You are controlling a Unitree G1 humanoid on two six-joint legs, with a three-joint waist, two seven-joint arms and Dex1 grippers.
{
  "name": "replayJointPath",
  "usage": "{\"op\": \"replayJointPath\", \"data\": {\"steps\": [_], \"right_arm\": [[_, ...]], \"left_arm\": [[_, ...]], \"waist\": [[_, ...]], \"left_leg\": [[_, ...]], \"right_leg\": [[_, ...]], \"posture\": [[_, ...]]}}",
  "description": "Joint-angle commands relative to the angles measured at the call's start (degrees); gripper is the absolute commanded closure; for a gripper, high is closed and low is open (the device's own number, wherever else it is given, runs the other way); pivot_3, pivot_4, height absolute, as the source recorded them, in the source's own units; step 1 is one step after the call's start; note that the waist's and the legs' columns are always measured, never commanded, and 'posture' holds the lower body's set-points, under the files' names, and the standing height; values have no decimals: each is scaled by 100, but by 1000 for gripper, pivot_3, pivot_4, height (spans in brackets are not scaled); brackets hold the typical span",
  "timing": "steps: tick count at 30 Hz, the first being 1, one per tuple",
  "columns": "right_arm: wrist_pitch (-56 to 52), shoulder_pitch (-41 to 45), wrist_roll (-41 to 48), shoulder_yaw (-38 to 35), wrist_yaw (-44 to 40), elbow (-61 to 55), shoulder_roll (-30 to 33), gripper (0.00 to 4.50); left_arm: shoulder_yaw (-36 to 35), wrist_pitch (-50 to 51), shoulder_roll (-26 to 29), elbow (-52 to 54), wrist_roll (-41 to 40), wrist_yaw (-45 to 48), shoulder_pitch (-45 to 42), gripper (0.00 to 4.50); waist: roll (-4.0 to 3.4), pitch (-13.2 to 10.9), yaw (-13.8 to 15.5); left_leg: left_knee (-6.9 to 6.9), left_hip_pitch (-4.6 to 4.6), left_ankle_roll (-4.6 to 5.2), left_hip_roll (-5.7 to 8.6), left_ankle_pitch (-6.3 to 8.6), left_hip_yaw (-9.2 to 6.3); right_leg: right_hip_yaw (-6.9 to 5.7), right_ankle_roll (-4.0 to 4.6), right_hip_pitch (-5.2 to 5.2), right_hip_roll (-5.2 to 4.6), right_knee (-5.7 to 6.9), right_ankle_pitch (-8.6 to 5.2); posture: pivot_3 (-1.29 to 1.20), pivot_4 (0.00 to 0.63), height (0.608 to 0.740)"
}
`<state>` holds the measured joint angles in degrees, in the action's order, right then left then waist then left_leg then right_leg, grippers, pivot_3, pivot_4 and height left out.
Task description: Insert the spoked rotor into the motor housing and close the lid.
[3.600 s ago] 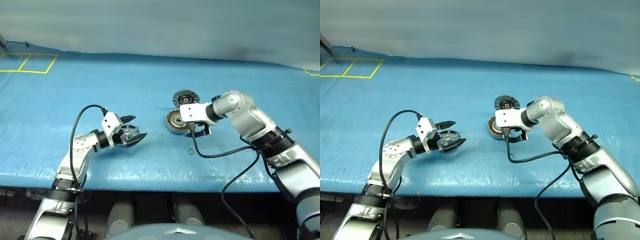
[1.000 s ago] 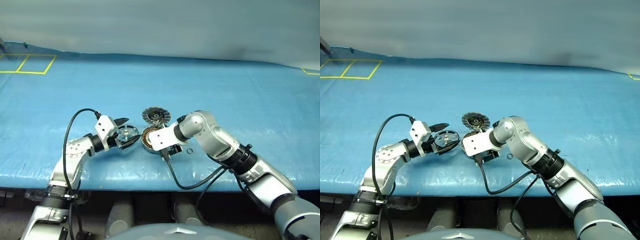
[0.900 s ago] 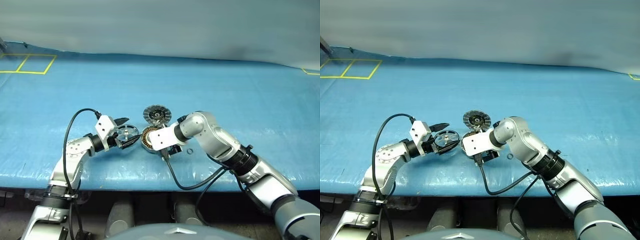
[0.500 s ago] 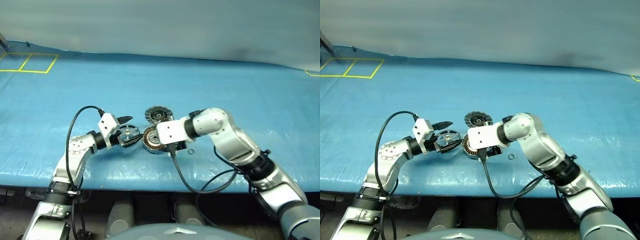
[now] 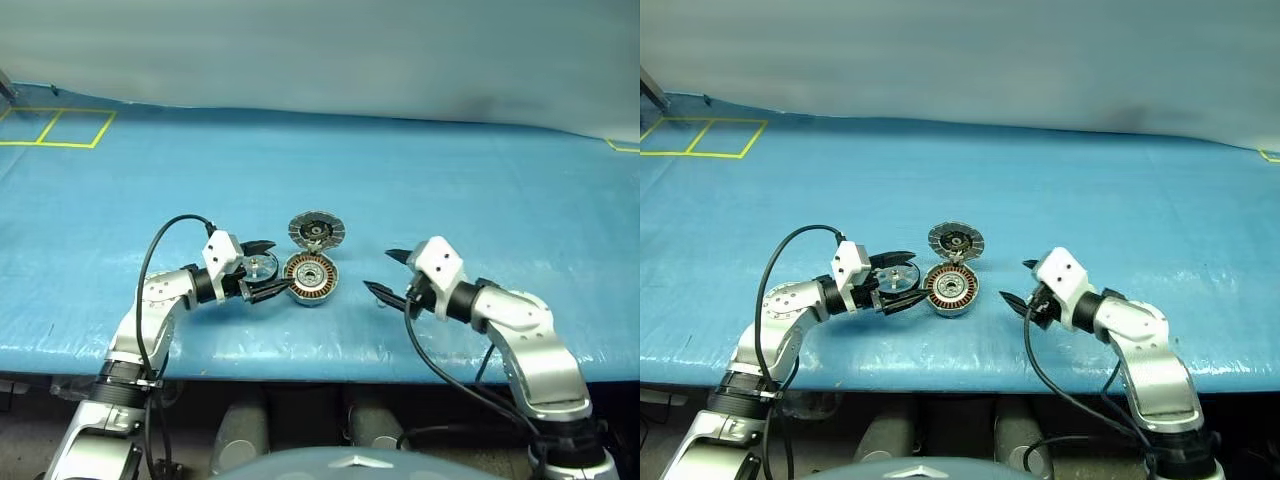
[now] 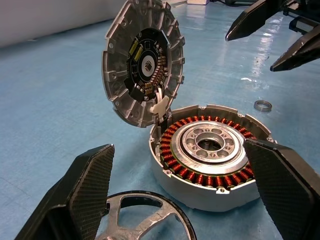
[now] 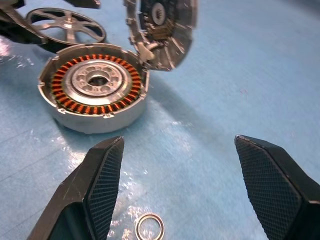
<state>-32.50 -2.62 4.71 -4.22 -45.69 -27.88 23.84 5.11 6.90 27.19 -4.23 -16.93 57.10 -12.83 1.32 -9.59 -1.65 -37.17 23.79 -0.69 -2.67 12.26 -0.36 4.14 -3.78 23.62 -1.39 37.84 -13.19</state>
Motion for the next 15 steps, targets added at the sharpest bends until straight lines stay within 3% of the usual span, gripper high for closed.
{"op": "replayJointPath", "data": {"steps": [1,15], "right_arm": [[275,-283,202,-117,330,110,-142,787],[771,-700,378,214,755,694,-209,787]], "left_arm": [[-21,-28,26,149,-70,75,-33,0],[-41,8,71,284,-93,190,91,0]], "waist": [[0,0,-8],[0,0,-24]], "left_leg": [[0,0,0,0,0,1],[1,2,0,0,0,5]], "right_leg": [[1,0,0,0,-1,0],[4,1,3,-2,-4,-1]], "posture": [[0,150,740],[0,150,740]]}}
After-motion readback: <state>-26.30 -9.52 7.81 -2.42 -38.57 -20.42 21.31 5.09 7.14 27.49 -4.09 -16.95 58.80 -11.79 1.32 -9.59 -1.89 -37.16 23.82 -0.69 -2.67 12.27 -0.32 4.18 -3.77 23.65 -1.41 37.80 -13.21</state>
